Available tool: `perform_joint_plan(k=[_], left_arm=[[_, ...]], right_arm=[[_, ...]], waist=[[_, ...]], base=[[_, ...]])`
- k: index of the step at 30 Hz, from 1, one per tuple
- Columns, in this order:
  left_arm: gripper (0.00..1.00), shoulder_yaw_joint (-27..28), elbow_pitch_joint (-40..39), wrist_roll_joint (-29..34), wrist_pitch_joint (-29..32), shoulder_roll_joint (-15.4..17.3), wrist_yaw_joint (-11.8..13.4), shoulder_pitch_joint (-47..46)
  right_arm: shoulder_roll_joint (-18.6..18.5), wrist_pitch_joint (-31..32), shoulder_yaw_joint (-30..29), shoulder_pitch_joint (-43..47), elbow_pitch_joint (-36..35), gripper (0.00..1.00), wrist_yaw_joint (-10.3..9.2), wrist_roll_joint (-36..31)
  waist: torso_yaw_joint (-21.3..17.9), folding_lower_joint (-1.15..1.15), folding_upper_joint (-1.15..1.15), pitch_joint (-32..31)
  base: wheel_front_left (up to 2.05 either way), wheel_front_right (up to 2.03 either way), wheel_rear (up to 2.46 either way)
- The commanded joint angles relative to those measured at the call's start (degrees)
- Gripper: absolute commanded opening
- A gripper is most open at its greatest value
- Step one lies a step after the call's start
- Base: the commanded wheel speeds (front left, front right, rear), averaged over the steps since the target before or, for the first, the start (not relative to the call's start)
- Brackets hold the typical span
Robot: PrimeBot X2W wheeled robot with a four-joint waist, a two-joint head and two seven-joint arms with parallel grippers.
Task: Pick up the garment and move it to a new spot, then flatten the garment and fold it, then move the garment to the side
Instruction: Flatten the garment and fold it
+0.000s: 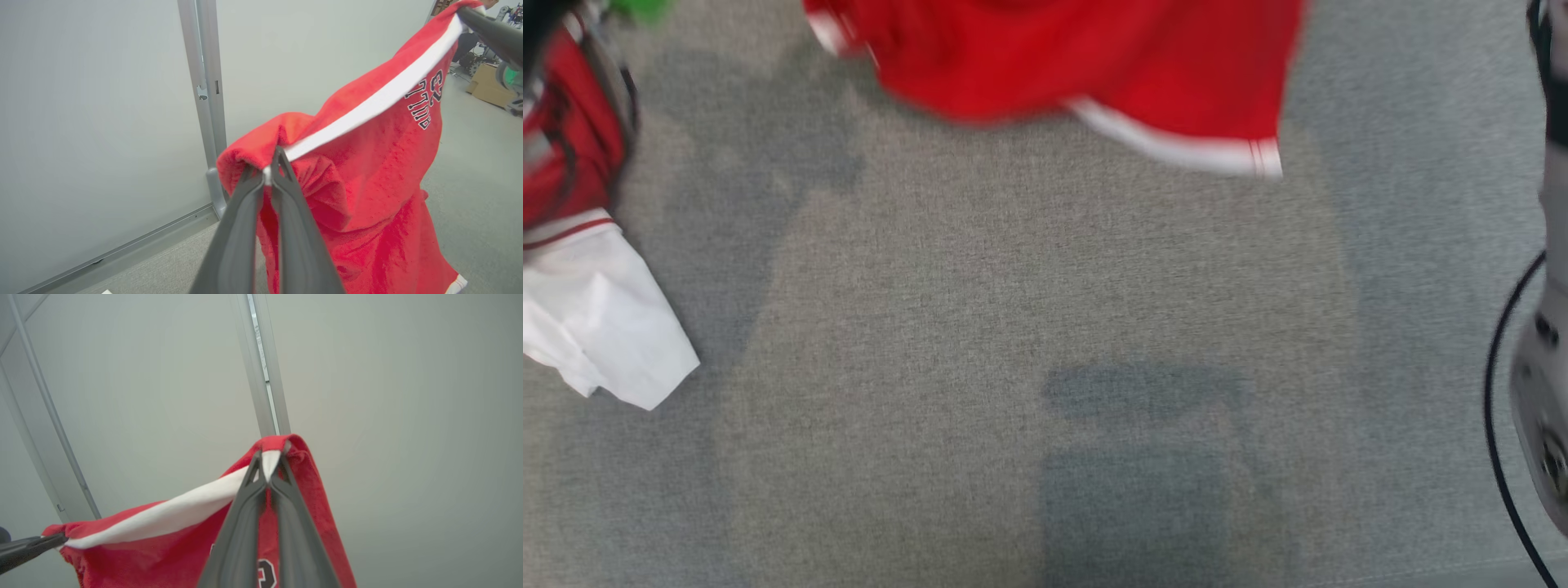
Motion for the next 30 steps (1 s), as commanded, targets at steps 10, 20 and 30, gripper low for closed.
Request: perform_joint_plan(k=[10,20,30], left_arm=[[0.00,-1.23,24.29,12.63,-21.30,-5.98,-0.26,-20.63],[0.00,-13.32,32.70,8.98,-36.09,-5.07,-0.45,-6.06],[0.00,-20.27,25.84,5.89,-39.03,0.10,-0.15,15.97]], right_arm=[[9.41,-16.49,-1.39,-20.30,22.56,0.00,-0.01,-6.14],[7.82,-20.34,11.70,1.03,21.96,0.00,-0.01,3.73],[-0.36,-20.42,13.82,31.83,4.28,0.00,-0.01,11.80]], waist=[[1.76,-0.02,0.00,12.00],[0.05,-0.02,0.00,9.30],[-1.53,-0.02,0.00,-0.19]], base=[[0.00,0.00,0.00],[0.00,0.00,0.00],[0.00,0.00,0.00]])
